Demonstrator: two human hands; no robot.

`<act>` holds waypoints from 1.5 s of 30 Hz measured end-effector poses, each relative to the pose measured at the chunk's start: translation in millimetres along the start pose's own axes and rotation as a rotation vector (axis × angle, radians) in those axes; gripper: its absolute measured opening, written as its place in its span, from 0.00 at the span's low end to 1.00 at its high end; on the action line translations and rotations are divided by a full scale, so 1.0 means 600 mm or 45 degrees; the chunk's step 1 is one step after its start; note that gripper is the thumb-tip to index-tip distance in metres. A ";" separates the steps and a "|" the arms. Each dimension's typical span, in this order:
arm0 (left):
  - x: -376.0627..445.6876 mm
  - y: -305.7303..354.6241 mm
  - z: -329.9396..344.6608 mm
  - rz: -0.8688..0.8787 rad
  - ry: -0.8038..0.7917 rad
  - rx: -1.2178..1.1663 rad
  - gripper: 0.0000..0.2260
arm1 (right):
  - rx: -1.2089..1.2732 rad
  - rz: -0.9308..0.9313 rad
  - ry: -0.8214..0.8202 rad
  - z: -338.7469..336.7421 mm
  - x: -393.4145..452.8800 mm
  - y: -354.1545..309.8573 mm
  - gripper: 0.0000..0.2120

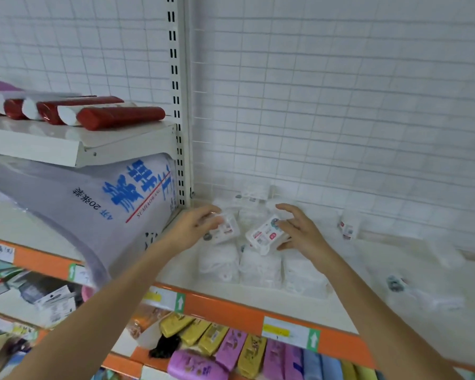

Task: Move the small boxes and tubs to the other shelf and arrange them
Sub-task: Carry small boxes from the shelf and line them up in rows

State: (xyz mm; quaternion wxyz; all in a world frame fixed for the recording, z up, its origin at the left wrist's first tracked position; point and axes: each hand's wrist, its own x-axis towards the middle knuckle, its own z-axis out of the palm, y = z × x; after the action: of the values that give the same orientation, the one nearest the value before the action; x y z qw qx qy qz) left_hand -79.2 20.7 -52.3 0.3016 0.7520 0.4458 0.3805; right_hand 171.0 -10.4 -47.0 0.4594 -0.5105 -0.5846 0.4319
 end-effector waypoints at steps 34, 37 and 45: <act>-0.013 -0.035 0.010 -0.158 -0.291 0.242 0.29 | -1.082 0.121 -0.325 0.055 0.026 0.017 0.39; -0.017 -0.038 0.004 -0.167 -0.292 0.248 0.29 | -1.224 0.070 -0.390 0.057 0.027 0.011 0.33; -0.021 -0.043 -0.002 -0.189 -0.287 0.265 0.29 | -0.857 -0.010 -0.675 0.031 0.022 0.000 0.24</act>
State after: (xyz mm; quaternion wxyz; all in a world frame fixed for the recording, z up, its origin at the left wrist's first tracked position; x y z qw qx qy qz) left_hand -95.6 20.4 -75.9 0.2974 0.7822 0.5004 0.2221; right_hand 152.1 2.2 -49.4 0.1028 -0.5010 -0.7927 0.3317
